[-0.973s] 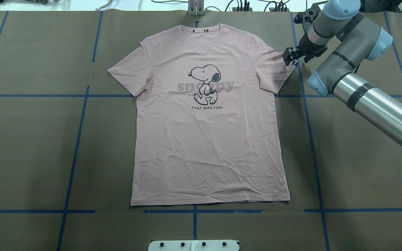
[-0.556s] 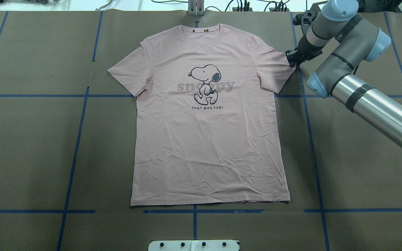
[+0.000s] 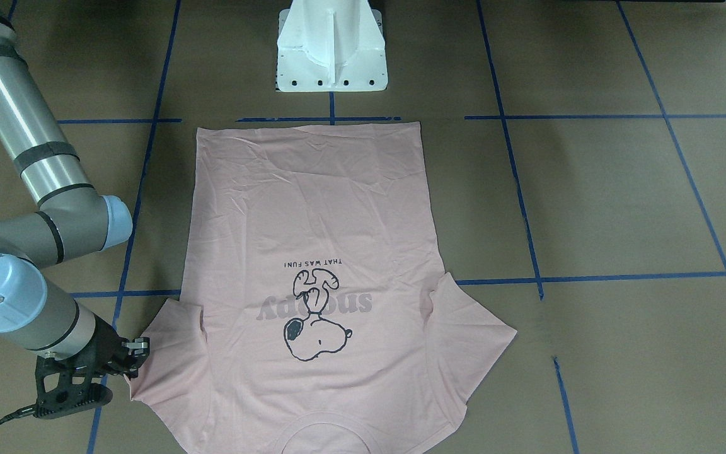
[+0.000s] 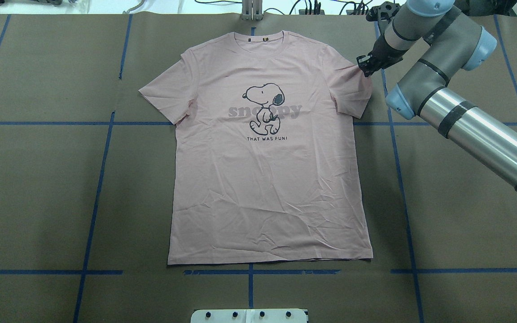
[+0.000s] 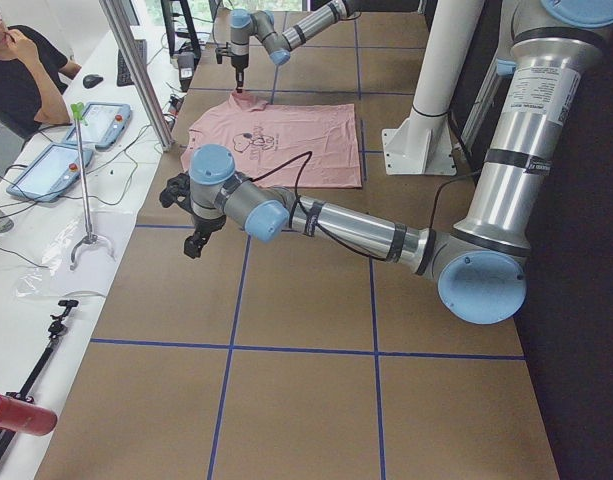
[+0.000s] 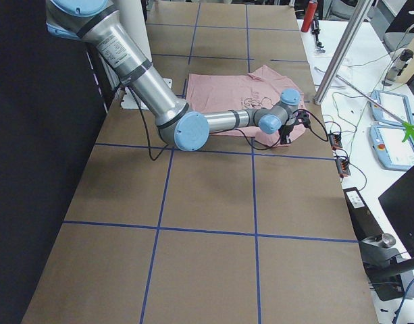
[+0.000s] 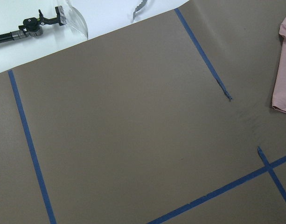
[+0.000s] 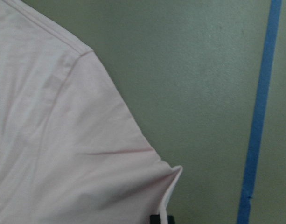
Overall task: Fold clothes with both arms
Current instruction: 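Fold the held sleeve inward over the shirt body with the right gripper, release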
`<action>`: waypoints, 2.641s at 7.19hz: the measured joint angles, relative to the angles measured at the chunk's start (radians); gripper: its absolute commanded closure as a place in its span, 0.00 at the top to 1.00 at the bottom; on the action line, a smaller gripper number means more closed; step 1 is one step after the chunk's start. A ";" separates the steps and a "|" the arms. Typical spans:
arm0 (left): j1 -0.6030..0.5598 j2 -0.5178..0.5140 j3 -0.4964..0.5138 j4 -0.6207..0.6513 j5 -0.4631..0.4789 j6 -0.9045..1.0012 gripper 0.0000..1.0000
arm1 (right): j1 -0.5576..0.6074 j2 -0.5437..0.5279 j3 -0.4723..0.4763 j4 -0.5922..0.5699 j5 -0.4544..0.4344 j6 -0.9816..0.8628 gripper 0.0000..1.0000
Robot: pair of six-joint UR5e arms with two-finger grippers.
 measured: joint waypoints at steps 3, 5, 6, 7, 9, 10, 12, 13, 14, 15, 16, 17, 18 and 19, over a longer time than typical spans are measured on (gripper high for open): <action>0.000 0.000 0.002 0.000 0.000 0.000 1.00 | -0.064 0.008 0.132 0.000 0.014 0.086 0.00; -0.001 0.001 0.004 0.000 0.000 0.001 1.00 | -0.115 0.050 0.124 -0.002 -0.039 0.133 0.00; -0.001 0.002 0.003 0.000 0.000 0.001 1.00 | -0.123 0.093 0.075 -0.003 -0.067 0.149 0.00; -0.002 0.003 0.001 0.000 -0.001 0.002 1.00 | -0.126 0.149 0.003 -0.003 -0.093 0.156 0.00; -0.003 0.002 -0.001 0.000 -0.001 0.001 1.00 | -0.133 0.221 -0.091 -0.001 -0.123 0.160 0.99; -0.003 0.001 -0.001 0.000 0.000 0.002 1.00 | -0.144 0.234 -0.105 0.003 -0.137 0.161 1.00; -0.003 0.000 0.000 0.000 0.000 0.001 1.00 | -0.182 0.242 -0.110 0.010 -0.199 0.161 1.00; -0.002 -0.001 0.001 0.000 0.000 -0.003 1.00 | -0.189 0.242 -0.110 0.012 -0.213 0.166 1.00; -0.001 -0.008 0.001 -0.001 0.001 -0.033 1.00 | -0.190 0.243 -0.107 0.011 -0.217 0.182 1.00; 0.011 -0.028 0.001 -0.002 0.003 -0.107 1.00 | -0.190 0.242 -0.091 0.004 -0.210 0.212 1.00; 0.049 -0.059 0.001 -0.011 0.012 -0.232 1.00 | -0.187 0.236 -0.042 -0.050 -0.186 0.245 1.00; 0.115 -0.090 0.001 -0.034 0.046 -0.389 1.00 | -0.178 0.220 0.052 -0.182 -0.154 0.263 1.00; 0.203 -0.120 0.003 -0.066 0.115 -0.557 1.00 | -0.156 0.181 0.178 -0.341 -0.108 0.267 1.00; 0.295 -0.150 0.011 -0.097 0.205 -0.712 1.00 | -0.120 0.115 0.299 -0.447 -0.040 0.265 1.00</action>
